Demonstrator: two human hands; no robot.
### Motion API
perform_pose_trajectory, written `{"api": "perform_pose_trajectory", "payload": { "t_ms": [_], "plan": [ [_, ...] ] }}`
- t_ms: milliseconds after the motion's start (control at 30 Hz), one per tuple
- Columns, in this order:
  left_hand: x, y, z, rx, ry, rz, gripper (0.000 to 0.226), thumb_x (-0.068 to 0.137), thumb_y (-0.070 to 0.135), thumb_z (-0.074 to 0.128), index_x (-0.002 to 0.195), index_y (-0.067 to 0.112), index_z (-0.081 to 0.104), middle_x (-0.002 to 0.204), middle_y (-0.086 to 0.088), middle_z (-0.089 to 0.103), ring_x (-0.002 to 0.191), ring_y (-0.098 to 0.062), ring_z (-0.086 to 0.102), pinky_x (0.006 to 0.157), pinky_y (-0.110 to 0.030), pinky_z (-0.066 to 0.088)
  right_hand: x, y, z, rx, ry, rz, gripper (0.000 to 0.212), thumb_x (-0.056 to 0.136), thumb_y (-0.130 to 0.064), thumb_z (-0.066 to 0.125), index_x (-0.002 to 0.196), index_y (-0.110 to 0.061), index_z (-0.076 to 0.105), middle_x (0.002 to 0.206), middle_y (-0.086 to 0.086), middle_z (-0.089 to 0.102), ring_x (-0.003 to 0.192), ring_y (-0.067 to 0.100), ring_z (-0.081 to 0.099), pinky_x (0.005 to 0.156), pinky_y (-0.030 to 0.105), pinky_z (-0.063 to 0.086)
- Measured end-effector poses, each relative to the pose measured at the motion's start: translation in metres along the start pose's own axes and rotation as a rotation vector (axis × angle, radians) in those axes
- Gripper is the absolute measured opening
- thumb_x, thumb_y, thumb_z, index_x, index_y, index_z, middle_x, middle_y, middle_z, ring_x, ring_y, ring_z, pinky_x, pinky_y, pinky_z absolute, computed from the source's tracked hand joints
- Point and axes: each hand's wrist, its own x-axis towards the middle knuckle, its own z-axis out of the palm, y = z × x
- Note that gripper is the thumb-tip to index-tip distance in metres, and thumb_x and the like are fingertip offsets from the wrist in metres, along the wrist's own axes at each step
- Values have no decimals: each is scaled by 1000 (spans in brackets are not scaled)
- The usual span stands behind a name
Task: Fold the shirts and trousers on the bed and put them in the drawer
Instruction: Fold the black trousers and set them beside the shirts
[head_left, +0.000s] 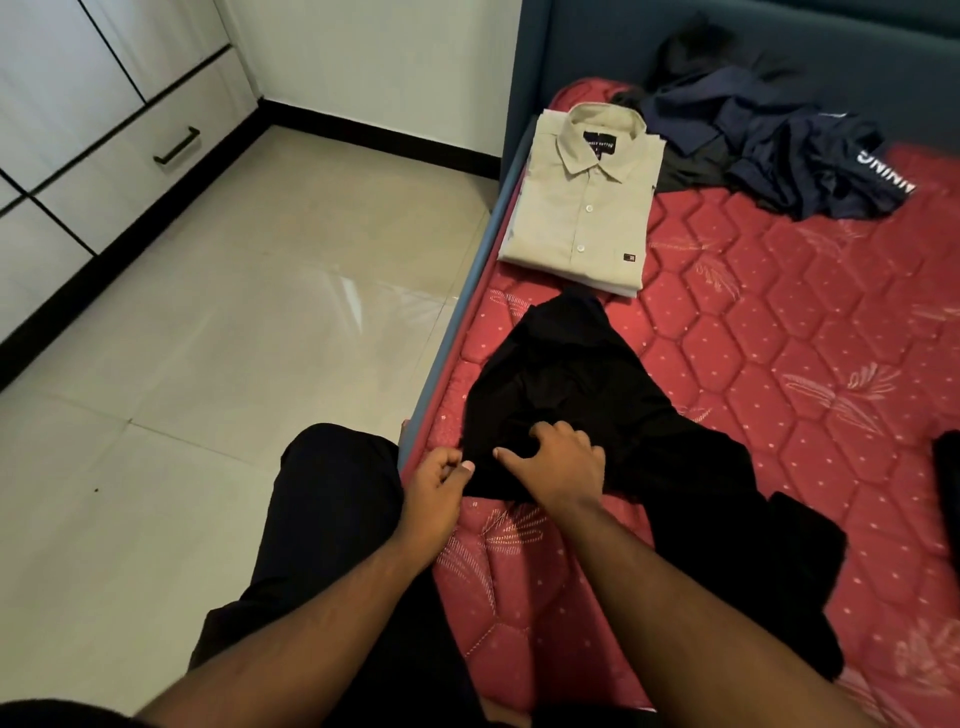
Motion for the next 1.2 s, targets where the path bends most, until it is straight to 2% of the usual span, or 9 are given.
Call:
{"api": "perform_pose_trajectory", "payload": {
  "t_ms": [200, 333, 467, 600, 767, 833, 967, 1100, 1200],
  "plan": [
    [1, -4, 2, -131, -33, -73, 8, 99, 12, 51, 100, 9, 58, 89, -15, 64, 77, -19, 62, 73, -36, 52, -10, -13, 6, 139, 29, 58, 42, 75, -67, 58, 92, -28, 55, 102, -8, 58, 103, 19, 51, 87, 40, 31],
    [0, -7, -1, -165, -93, -215, 17, 95, 17, 62, 108, 6, 59, 93, -16, 69, 67, -18, 67, 52, -27, 51, -10, -6, 10, 10, -4, -3, 33, 87, -48, 52, 112, -28, 60, 117, -6, 58, 113, 19, 46, 91, 41, 28],
    [-8, -10, -6, -154, -74, -278, 21, 85, 1, 71, 103, 8, 62, 84, -8, 66, 74, -15, 66, 62, -24, 55, -14, -7, 12, -116, 8, -120, 50, 84, -58, 55, 124, -29, 56, 123, -5, 53, 118, 21, 46, 91, 43, 31],
    [-8, -16, -10, -129, 5, -331, 14, 85, -3, 69, 98, -2, 66, 82, -13, 69, 64, -14, 65, 58, -21, 55, -16, -19, 17, -189, 61, -161, 37, 87, -49, 53, 114, -25, 60, 116, -2, 56, 110, 23, 49, 87, 43, 31],
    [-8, -15, -15, -142, 24, -356, 4, 86, 2, 70, 86, 0, 66, 66, -10, 65, 53, -14, 61, 50, -20, 53, -11, -21, 14, 181, 101, 6, 27, 85, -29, 51, 103, -23, 70, 110, -5, 63, 109, 19, 52, 90, 37, 29],
    [-6, -12, -18, -191, 14, -386, 4, 87, 3, 69, 86, -1, 67, 66, -11, 64, 53, -16, 62, 50, -21, 54, -20, -12, 14, 364, 164, -49, 32, 78, -33, 48, 95, -22, 73, 102, -7, 67, 104, 17, 55, 85, 31, 27],
    [-5, -10, -16, -263, -13, -448, 4, 86, 4, 69, 83, 4, 67, 69, -11, 66, 59, -18, 61, 54, -24, 53, -50, 2, 36, 429, 87, -269, 44, 72, -43, 40, 88, -23, 76, 90, -11, 65, 91, 14, 57, 79, 30, 29],
    [-2, -9, -18, -308, -37, -486, 3, 87, 6, 67, 86, 3, 67, 79, -12, 68, 67, -20, 63, 66, -32, 54, -63, 4, 53, 405, 50, -289, 46, 77, -45, 42, 101, -24, 76, 97, -11, 66, 97, 13, 57, 81, 30, 31],
    [-1, -8, -20, -304, -76, -495, 5, 89, 7, 66, 86, 5, 68, 78, -9, 69, 64, -16, 64, 60, -27, 51, -66, 5, 56, 392, 14, -283, 39, 81, -38, 53, 111, -23, 72, 106, -9, 65, 106, 13, 55, 85, 27, 27]
  ]
}}
